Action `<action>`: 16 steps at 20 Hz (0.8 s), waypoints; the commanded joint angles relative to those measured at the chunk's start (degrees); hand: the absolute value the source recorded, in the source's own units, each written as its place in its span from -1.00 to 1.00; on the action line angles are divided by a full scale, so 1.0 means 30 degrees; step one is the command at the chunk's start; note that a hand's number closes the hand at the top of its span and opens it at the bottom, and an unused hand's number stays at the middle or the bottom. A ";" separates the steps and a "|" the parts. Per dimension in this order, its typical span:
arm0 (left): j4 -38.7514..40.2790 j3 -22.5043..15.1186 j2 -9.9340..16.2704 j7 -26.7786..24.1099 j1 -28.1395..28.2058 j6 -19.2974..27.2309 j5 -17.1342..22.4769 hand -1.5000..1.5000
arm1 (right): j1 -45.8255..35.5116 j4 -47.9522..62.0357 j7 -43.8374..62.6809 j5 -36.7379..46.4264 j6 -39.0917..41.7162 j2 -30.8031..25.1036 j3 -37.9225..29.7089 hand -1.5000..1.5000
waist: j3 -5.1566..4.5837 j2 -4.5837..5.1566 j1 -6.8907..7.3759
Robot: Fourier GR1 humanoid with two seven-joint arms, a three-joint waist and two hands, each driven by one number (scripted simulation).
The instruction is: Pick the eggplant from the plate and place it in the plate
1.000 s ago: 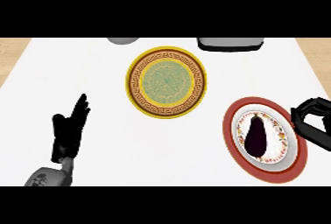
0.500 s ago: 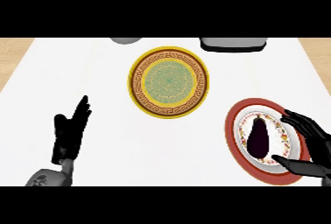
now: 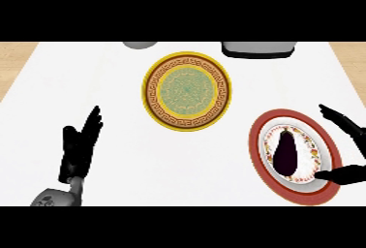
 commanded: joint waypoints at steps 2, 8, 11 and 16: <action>0.0277 0.0205 -0.0048 -0.0692 0.0352 -0.0289 -0.0151 0.00 | -0.0893 -0.0574 0.2852 0.1020 0.2662 -0.1740 0.1291 -1.00 | -0.0017 -0.0002 -0.0037; -0.1151 0.0570 0.0198 0.0655 0.0386 -0.0621 -0.0188 0.00 | -0.2043 0.1473 0.2817 0.2612 0.4373 -0.1496 0.2523 -1.00 | 0.0013 0.0015 0.0015; -0.0168 0.0689 -0.0593 0.0196 -0.0080 -0.0474 -0.0617 0.00 | -0.2510 0.0329 0.5105 0.3261 0.4284 -0.0180 0.3126 -1.00 | 0.0002 0.0002 -0.0123; -0.0396 0.0724 -0.1356 0.0015 0.0701 -0.0737 -0.1463 0.00 | -0.2869 0.2396 0.3506 0.4654 0.4402 0.0462 0.2465 -1.00 | 0.0007 0.0006 -0.0104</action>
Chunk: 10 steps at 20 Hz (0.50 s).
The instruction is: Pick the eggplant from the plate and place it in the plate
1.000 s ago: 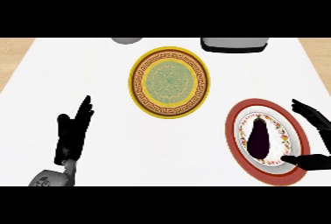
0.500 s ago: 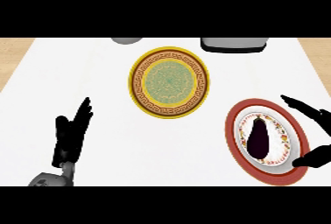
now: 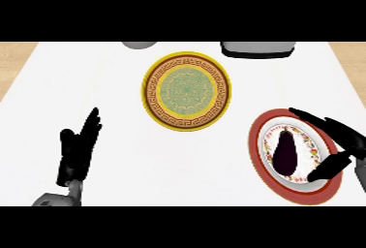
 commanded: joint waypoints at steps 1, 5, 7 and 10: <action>-0.0231 0.0878 0.0051 0.0642 -0.0413 -0.0709 -0.0088 0.00 | -0.1373 0.2768 -0.1472 0.1611 0.0219 0.0411 -0.0169 -1.00 | 0.0007 0.0016 0.0014; -0.0173 0.1498 0.0257 -0.0548 0.1030 -0.1827 0.0073 0.00 | -0.0059 0.0555 -0.0521 0.1826 0.0597 0.0959 -0.0291 -1.00 | 0.0000 -0.0010 -0.0036; 0.2421 0.2152 -0.0206 -0.1713 -0.0409 -0.1887 -0.0188 0.00 | -0.0757 0.2242 -0.1670 0.2405 0.0526 0.1029 -0.0421 -1.00 | 0.0000 0.0017 -0.0069; -0.0811 0.1550 -0.0672 0.0826 0.0191 -0.1232 -0.1058 0.00 | -0.0147 0.1398 -0.1369 0.2824 0.0598 0.1544 -0.0748 -1.00 | 0.0004 -0.0010 -0.0048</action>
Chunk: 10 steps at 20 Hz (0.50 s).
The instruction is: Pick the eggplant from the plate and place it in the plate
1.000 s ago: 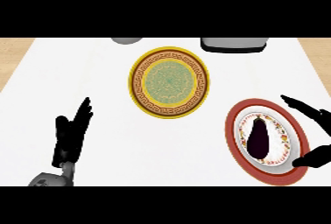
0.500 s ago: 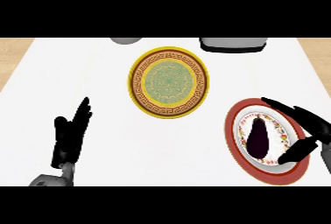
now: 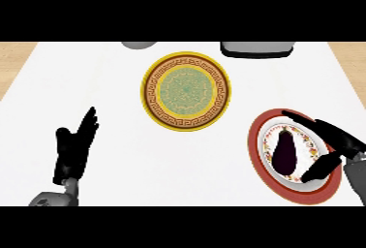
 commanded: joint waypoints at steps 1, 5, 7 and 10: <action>0.0813 0.0721 -0.0443 -0.1177 0.0341 -0.0603 -0.0323 0.00 | 0.0538 -0.0683 0.0448 0.0747 -0.0029 0.0938 -0.0309 -1.00 | 0.0000 -0.0005 -0.0027; 0.0104 0.0587 -0.0860 -0.1003 0.1046 -0.0716 -0.0743 0.00 | -0.0525 0.1759 -0.0847 0.1784 -0.0301 0.1321 -0.0470 -1.00 | 0.0004 0.0005 0.0034; 0.0227 0.0613 -0.1147 0.0550 -0.0806 -0.0103 -0.1193 0.00 | -0.0518 0.3545 -0.2747 0.2516 -0.1203 0.0956 -0.0486 -1.00 | 0.0009 0.0023 0.0017; -0.0612 0.0931 -0.1155 0.1084 -0.0620 -0.0449 -0.1426 0.00 | -0.1175 0.3276 -0.1702 0.2830 -0.0577 0.1569 -0.0679 -1.00 | 0.0007 0.0010 0.0033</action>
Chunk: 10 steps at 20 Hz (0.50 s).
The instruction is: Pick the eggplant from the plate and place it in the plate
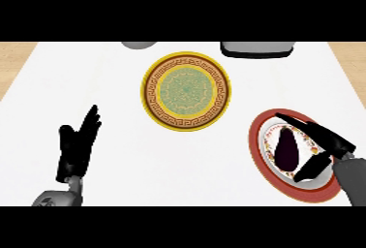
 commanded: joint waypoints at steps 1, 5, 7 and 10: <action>-0.0190 0.0119 -0.0438 0.0349 0.0057 -0.0174 -0.0283 0.00 | -0.1848 0.2521 -0.0522 0.0916 -0.0073 0.0569 -0.0194 -1.00 | 0.0007 0.0018 0.0069; -0.0224 0.0160 -0.0756 -0.0007 0.0379 -0.0182 -0.0564 0.00 | -0.0853 0.1288 -0.1728 0.1957 -0.0898 0.0461 0.0377 1.00 | 0.0004 0.0007 0.0026; 0.0090 0.1401 0.0591 -0.0039 0.0050 -0.1613 0.0394 0.00 | 0.0080 0.0307 -0.2129 0.1742 -0.1895 0.0333 -0.0159 1.00 | 0.0001 -0.0006 -0.0039; -0.0804 0.0541 -0.0523 0.0032 0.1112 -0.0631 -0.0643 0.00 | 0.0191 0.1284 -0.2991 0.2823 -0.3106 0.0666 0.0102 1.00 | 0.0003 -0.0004 -0.0008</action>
